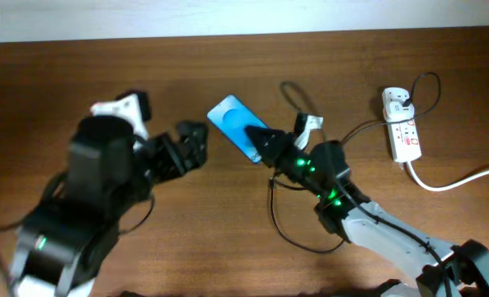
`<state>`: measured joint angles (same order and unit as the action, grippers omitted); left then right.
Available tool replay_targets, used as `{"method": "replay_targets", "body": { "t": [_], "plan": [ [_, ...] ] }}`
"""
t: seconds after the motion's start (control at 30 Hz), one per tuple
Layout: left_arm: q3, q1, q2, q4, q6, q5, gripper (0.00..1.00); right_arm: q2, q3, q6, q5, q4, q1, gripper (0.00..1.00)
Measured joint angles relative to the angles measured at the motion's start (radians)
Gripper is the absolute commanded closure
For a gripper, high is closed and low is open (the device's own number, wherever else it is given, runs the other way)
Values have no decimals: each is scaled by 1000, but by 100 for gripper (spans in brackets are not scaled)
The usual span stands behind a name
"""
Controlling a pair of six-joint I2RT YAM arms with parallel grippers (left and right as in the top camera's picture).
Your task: Plug charger to phone and switch on socket
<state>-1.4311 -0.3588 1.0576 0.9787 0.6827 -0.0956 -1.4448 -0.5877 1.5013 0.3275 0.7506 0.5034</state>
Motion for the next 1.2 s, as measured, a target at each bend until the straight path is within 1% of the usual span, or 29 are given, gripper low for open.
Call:
{"method": "replay_targets", "body": {
  "t": [0.03, 0.07, 0.1, 0.17, 0.2, 0.23, 0.3, 0.33, 0.37, 0.43, 0.47, 0.5, 0.53, 0.57, 0.6, 0.63, 0.67, 0.7, 0.73, 0.77, 0.8, 0.93, 1.0, 1.1, 1.2],
  "plan": [
    [0, 0, -42, 21, -10, 20, 1, 0, 0, 74, 60, 0, -25, 96],
    [4, 0, -110, 100, -17, 41, 1, 0, 0, 154, 153, 0, -48, 96],
    [8, 0, -151, 126, -18, 48, 1, 0, 0, 182, 199, 1, -58, 96],
    [103, 0, -258, 192, 2, 51, 1, 0, 1, 220, 303, 12, -77, 96],
    [148, 0, -301, 167, 21, 51, 1, 0, 1, 227, 344, 29, -84, 96],
    [247, 0, -368, 159, 60, 48, 1, 0, 1, 227, 380, 35, -91, 96],
    [391, 0, -420, 24, 134, 5, 1, 0, 1, 222, 405, 35, -92, 96],
    [483, 0, -424, -102, 188, -39, 1, 0, 1, 219, 417, 35, -92, 96],
    [542, 0, -416, -191, 247, -67, 1, 0, 1, 198, 417, 34, -92, 96],
    [597, 0, -388, -277, 411, -101, 1, 0, 1, 146, 396, 34, -92, 95],
    [601, 0, -380, -286, 439, -108, 1, 0, 1, 116, 380, 34, -92, 96],
    [616, 2, -330, -394, 515, -140, 1, 0, 1, 102, 371, 34, -93, 96],
    [621, 2, -272, -485, 550, -167, 1, 0, 1, 97, 369, 35, -92, 96],
    [622, 2, -220, -538, 584, -192, 0, 0, 1, 97, 371, 34, -92, 96],
    [623, 2, -147, -597, 623, -225, 5, -1, 1, 104, 374, 34, -92, 96],
    [623, 2, -38, -687, 668, -286, 14, -1, 1, 127, 380, 34, -92, 96],
    [628, 2, 22, -720, 687, -318, 17, -1, 1, 140, 383, 34, -92, 96],
    [628, 2, 87, -780, 702, -356, 22, -2, 1, 169, 389, 34, -92, 96],
    [628, 2, 126, -800, 711, -375, 29, -2, 1, 193, 393, 34, -92, 96],
    [629, 2, 143, -824, 717, -381, 43, -2, 1, 209, 394, 34, -92, 96],
    [629, 2, 143, -831, 721, -375, 45, -2, 1, 216, 397, 34, -92, 96],
    [629, 2, 143, -845, 725, -313, 46, -2, 1, 257, 396, 6, -92, 96],
    [629, 2, 143, -869, 725, -269, 50, -2, 1, 269, 396, -22, -92, 96],
    [629, 2, 143, -871, 732, -217, 56, -2, 1, 299, 396, -22, -92, 96],
    [629, 2, 143, -890, 741, -196, 62, -2, 1, 314, 395, -22, -92, 96]
  ]
}}
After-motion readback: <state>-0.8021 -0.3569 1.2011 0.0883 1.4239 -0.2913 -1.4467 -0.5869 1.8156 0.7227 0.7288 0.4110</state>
